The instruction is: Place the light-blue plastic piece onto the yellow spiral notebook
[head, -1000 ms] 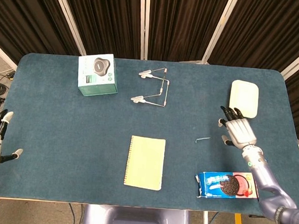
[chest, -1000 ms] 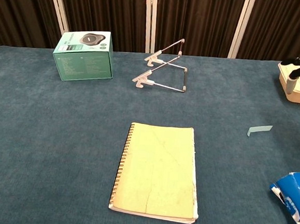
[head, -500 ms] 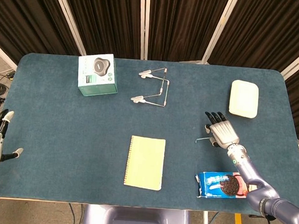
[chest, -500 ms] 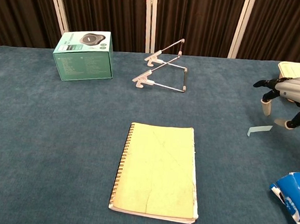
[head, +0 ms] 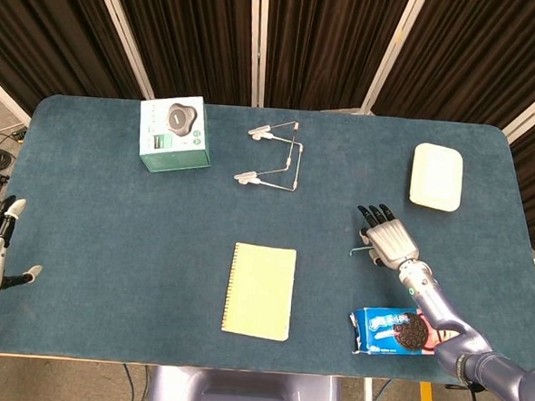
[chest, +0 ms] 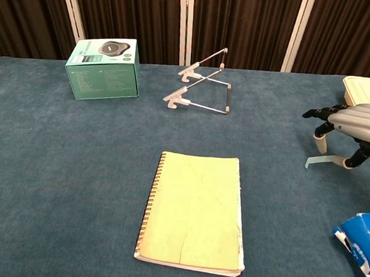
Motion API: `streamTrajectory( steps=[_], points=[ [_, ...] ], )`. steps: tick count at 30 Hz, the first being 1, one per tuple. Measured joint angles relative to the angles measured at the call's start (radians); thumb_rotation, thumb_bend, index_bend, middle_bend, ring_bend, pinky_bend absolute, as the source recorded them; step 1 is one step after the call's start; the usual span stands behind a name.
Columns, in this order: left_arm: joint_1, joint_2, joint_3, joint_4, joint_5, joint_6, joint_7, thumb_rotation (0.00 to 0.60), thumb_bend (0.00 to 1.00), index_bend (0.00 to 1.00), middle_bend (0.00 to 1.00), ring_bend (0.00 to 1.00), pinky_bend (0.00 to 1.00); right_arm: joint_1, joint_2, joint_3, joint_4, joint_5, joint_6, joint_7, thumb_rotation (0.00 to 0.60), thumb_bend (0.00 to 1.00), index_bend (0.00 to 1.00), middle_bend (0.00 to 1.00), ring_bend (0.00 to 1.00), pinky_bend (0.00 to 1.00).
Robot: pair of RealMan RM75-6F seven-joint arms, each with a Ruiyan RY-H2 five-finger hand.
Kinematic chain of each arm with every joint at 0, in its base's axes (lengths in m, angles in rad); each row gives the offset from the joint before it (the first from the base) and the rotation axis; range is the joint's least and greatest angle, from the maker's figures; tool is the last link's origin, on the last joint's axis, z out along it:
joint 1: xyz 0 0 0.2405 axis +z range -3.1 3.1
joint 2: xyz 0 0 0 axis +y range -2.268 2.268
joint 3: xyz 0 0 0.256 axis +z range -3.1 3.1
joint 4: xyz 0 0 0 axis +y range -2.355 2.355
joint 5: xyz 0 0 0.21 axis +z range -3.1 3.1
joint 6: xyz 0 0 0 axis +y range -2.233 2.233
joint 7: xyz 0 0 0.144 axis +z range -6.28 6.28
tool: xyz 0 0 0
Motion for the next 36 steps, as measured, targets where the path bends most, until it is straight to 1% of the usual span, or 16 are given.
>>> streamTrajectory(
  steps=[9, 11, 15, 18, 21, 26, 29, 33, 36],
  points=[
    [-0.001, -0.001, 0.001, 0.000, -0.001, 0.005, 0.001, 0.600, 0.00, 0.00, 0.00, 0.00, 0.00, 0.001, -0.036, -0.022, 0.077, -0.014, 0.009, 0.045, 0.600, 0.33, 0.53, 0.00, 0.00, 0.00],
    [-0.002, -0.003, 0.001, 0.001, -0.002, 0.005, 0.003, 0.600, 0.00, 0.00, 0.00, 0.00, 0.00, 0.002, -0.044, -0.025, 0.090, -0.018, 0.012, 0.067, 0.600, 0.34, 0.56, 0.00, 0.00, 0.00],
    [-0.004, -0.005, 0.003, 0.002, -0.005, 0.002, 0.006, 0.600, 0.00, 0.00, 0.00, 0.00, 0.00, 0.005, -0.055, -0.028, 0.109, -0.025, 0.026, 0.094, 0.600, 0.43, 0.63, 0.04, 0.00, 0.00],
    [-0.005, -0.007, 0.004, 0.002, -0.006, 0.001, 0.009, 0.600, 0.00, 0.00, 0.00, 0.00, 0.00, 0.005, -0.057, -0.029, 0.113, -0.029, 0.038, 0.099, 0.600, 0.44, 0.66, 0.06, 0.00, 0.00],
    [-0.005, -0.008, 0.004, 0.000, -0.006, 0.003, 0.009, 0.600, 0.00, 0.00, 0.00, 0.00, 0.00, 0.007, -0.051, -0.029, 0.104, -0.037, 0.060, 0.101, 0.600, 0.44, 0.66, 0.06, 0.00, 0.00],
    [-0.007, -0.004, 0.004, -0.001, -0.008, -0.001, 0.003, 0.600, 0.00, 0.00, 0.00, 0.00, 0.00, 0.015, -0.017, -0.026, 0.034, -0.054, 0.090, 0.090, 0.600, 0.44, 0.67, 0.07, 0.00, 0.00],
    [-0.010, -0.003, 0.005, -0.001, -0.009, -0.009, -0.001, 0.600, 0.00, 0.00, 0.00, 0.00, 0.00, 0.026, 0.011, -0.022, -0.035, -0.069, 0.107, 0.062, 0.600, 0.44, 0.69, 0.07, 0.00, 0.00],
    [-0.014, 0.000, 0.006, -0.001, -0.009, -0.017, -0.010, 0.600, 0.00, 0.00, 0.00, 0.00, 0.00, 0.051, 0.052, -0.012, -0.172, -0.079, 0.103, -0.014, 0.600, 0.44, 0.70, 0.07, 0.00, 0.00],
    [-0.016, 0.004, 0.007, 0.000, -0.013, -0.025, -0.021, 0.600, 0.00, 0.00, 0.00, 0.00, 0.00, 0.083, 0.073, 0.003, -0.283, -0.075, 0.073, -0.115, 0.600, 0.44, 0.71, 0.07, 0.00, 0.00]
  ],
)
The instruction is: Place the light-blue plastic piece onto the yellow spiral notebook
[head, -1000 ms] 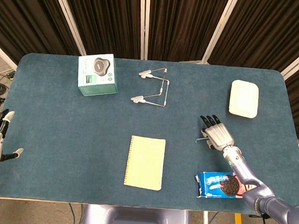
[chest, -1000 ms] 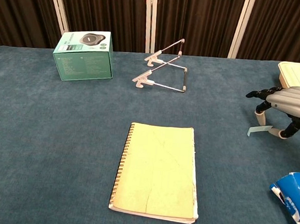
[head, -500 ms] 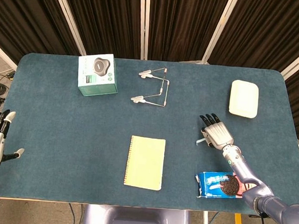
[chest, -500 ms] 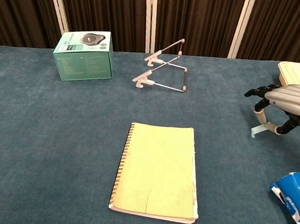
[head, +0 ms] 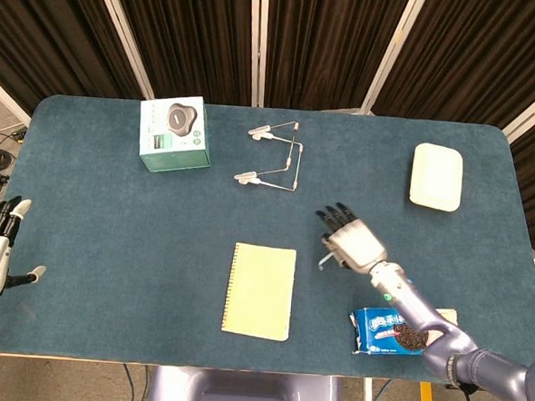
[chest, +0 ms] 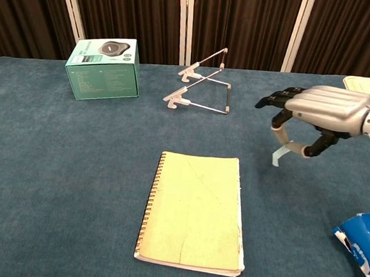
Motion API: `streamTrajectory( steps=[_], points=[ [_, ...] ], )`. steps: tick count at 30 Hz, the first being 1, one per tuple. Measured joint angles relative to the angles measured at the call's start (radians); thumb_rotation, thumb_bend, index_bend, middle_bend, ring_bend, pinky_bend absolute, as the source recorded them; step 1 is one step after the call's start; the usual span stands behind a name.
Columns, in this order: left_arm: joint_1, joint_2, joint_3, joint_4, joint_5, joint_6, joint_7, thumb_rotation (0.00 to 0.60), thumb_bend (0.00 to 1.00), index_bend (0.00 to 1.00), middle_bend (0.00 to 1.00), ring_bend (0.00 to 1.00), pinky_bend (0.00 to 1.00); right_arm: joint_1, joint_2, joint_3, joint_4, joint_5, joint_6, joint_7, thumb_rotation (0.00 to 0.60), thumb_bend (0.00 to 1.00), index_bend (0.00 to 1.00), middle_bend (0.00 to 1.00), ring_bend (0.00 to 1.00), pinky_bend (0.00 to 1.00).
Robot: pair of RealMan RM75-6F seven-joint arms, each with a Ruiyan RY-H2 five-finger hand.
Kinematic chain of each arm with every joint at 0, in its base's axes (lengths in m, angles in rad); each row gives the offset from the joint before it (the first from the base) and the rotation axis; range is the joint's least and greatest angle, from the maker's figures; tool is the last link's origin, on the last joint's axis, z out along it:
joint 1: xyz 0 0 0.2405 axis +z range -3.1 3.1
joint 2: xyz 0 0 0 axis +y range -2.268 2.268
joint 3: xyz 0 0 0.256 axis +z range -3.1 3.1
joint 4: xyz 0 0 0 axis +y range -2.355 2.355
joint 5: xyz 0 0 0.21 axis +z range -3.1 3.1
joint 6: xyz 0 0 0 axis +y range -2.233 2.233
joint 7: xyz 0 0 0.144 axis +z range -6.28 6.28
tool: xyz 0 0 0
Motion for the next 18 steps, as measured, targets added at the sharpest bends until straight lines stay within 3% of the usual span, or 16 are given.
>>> streamTrajectory(
  steps=[10, 18],
  points=[
    [0.000, 0.015, 0.000, 0.001, -0.003, -0.010, -0.039, 0.600, 0.00, 0.00, 0.00, 0.00, 0.00, 0.127, -0.033, 0.076, -0.172, 0.160, -0.173, -0.405, 0.600, 0.44, 0.72, 0.07, 0.00, 0.00],
    [-0.006, 0.028, 0.000, 0.004, -0.008, -0.027, -0.069, 0.600, 0.00, 0.00, 0.00, 0.00, 0.00, 0.188, -0.097, 0.086, -0.223, 0.326, -0.217, -0.620, 0.600, 0.44, 0.72, 0.07, 0.00, 0.00]
  ],
)
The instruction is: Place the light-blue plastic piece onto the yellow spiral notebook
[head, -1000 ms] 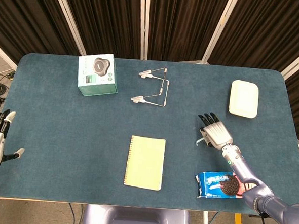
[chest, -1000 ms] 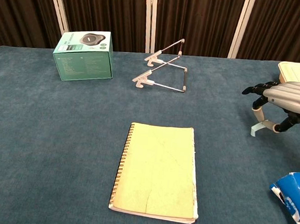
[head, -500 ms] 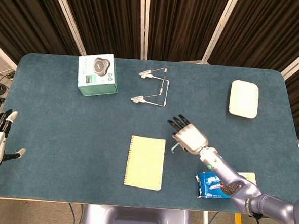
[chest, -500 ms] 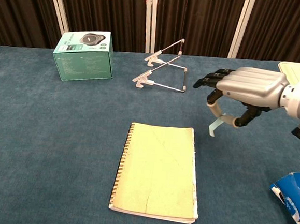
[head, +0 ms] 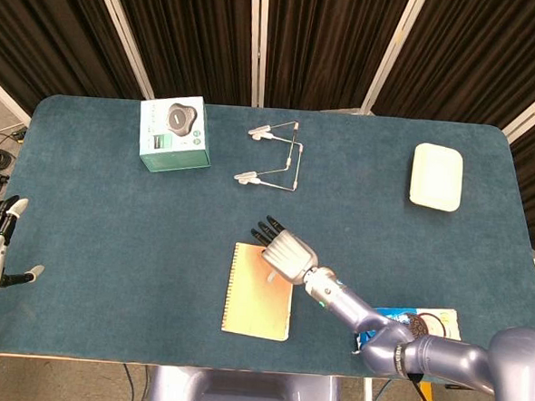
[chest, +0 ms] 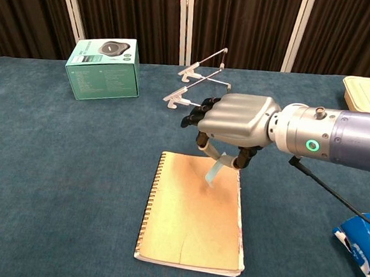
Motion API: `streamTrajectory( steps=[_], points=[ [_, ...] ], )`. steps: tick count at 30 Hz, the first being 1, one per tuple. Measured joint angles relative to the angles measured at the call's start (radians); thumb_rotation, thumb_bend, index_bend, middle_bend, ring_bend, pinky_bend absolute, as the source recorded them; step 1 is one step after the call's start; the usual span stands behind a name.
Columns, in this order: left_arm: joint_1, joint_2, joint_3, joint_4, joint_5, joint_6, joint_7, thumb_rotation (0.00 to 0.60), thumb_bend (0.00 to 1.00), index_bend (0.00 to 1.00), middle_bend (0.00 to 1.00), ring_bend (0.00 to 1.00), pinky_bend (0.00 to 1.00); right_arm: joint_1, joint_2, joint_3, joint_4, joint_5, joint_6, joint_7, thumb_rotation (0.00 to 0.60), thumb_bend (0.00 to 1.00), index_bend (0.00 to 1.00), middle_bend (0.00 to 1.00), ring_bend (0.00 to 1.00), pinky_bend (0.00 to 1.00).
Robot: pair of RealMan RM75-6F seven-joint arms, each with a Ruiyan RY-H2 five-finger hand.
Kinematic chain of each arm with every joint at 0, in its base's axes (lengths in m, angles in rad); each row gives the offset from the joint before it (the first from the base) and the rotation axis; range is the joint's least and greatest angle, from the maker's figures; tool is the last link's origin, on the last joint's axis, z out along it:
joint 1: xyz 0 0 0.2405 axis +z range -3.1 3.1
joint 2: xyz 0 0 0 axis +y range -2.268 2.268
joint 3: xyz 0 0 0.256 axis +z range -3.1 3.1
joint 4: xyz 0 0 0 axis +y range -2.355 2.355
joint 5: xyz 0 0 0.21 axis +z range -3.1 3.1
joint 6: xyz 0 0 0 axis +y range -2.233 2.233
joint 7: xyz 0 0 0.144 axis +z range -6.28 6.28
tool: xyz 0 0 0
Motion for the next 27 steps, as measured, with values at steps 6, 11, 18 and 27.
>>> streamTrajectory(
  steps=[6, 11, 18, 27],
  points=[
    [-0.008, 0.001, 0.003, 0.008, -0.009, -0.022, -0.007, 0.600, 0.00, 0.00, 0.00, 0.00, 0.00, 0.019, -0.035, -0.015, -0.010, 0.074, 0.009, -0.052, 0.600, 0.28, 0.28, 0.02, 0.00, 0.00],
    [-0.010, -0.002, 0.005, 0.009, -0.012, -0.024, -0.004, 0.600, 0.00, 0.00, 0.00, 0.00, 0.00, 0.023, -0.046, -0.015, -0.030, 0.100, 0.045, -0.057, 0.600, 0.16, 0.07, 0.00, 0.00, 0.00],
    [-0.011, -0.006, 0.006, 0.011, -0.014, -0.025, -0.005, 0.600, 0.00, 0.00, 0.00, 0.00, 0.00, 0.009, 0.023, -0.013, -0.130, 0.116, 0.109, -0.062, 0.600, 0.14, 0.06, 0.00, 0.00, 0.00],
    [-0.035, -0.006, 0.008, 0.011, 0.020, -0.059, -0.053, 0.600, 0.26, 0.00, 0.00, 0.00, 0.00, -0.095, 0.238, -0.051, -0.231, -0.043, 0.268, 0.064, 0.600, 0.14, 0.09, 0.01, 0.00, 0.00]
  ],
)
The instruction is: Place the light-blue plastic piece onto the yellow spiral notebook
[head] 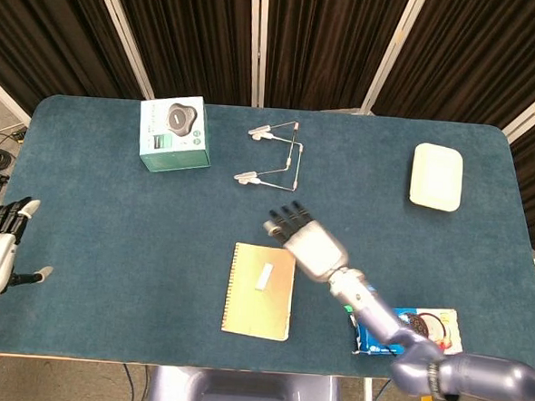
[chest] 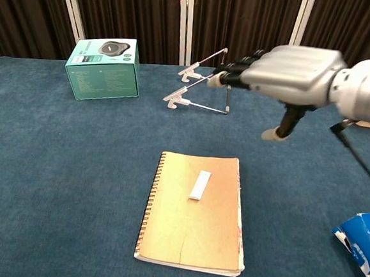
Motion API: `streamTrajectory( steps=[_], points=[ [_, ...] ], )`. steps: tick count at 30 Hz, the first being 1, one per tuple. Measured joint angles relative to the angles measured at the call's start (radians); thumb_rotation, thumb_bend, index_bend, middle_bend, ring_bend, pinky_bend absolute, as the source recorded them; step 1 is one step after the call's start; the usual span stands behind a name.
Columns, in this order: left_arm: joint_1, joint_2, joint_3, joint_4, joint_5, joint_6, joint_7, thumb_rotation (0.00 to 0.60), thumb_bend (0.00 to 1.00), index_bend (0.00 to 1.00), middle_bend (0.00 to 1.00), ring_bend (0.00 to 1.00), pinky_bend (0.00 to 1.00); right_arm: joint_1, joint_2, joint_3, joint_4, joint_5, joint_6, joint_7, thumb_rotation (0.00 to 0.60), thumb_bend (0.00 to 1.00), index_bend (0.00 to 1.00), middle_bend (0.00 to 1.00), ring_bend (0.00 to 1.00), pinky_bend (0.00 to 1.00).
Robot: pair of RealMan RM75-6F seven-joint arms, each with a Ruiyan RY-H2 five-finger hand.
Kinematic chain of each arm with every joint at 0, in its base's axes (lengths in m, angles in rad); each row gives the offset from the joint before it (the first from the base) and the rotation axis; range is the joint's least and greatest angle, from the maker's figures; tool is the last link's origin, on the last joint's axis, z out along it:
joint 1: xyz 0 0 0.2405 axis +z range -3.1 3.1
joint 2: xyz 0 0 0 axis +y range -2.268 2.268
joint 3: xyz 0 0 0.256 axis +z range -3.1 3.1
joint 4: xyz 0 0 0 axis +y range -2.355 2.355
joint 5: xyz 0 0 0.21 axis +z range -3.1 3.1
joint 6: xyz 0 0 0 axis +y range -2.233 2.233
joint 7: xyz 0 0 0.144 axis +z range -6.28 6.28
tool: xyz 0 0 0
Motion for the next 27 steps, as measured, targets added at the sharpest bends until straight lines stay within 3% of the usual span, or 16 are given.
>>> streamTrajectory(
  steps=[3, 7, 11, 13, 19, 27],
  points=[
    [-0.030, 0.000, 0.003, -0.002, 0.044, -0.032, -0.019, 0.600, 0.38, 0.00, 0.00, 0.00, 0.00, -0.055, 0.056, -0.029, 0.032, -0.120, 0.099, 0.146, 0.600, 0.14, 0.10, 0.02, 0.00, 0.00],
    [-0.077, -0.010, 0.007, 0.001, 0.092, -0.077, 0.000, 0.600, 0.56, 0.00, 0.00, 0.00, 0.00, -0.144, 0.114, -0.071, 0.163, -0.270, 0.277, 0.394, 0.600, 0.12, 0.10, 0.01, 0.00, 0.00],
    [-0.147, -0.024, 0.005, -0.010, 0.110, -0.170, 0.035, 0.600, 0.59, 0.06, 0.00, 0.00, 0.00, -0.262, 0.151, -0.102, 0.324, -0.329, 0.438, 0.582, 0.600, 0.06, 0.03, 0.00, 0.00, 0.00],
    [-0.191, -0.032, 0.000, -0.017, 0.112, -0.229, 0.058, 0.600, 0.66, 0.13, 0.00, 0.00, 0.00, -0.336, 0.168, -0.112, 0.366, -0.322, 0.486, 0.642, 0.600, 0.05, 0.00, 0.00, 0.00, 0.00],
    [-0.357, -0.120, -0.027, -0.016, 0.095, -0.403, 0.200, 0.600, 0.97, 0.23, 0.00, 0.00, 0.00, -0.472, 0.192, -0.114, 0.323, -0.264, 0.579, 0.705, 0.600, 0.05, 0.00, 0.00, 0.00, 0.00],
    [-0.518, -0.294, -0.057, 0.003, -0.053, -0.553, 0.333, 0.600, 1.00, 0.30, 0.00, 0.00, 0.00, -0.552, 0.209, -0.097, 0.252, -0.212, 0.594, 0.722, 0.600, 0.04, 0.00, 0.00, 0.00, 0.00]
  ],
)
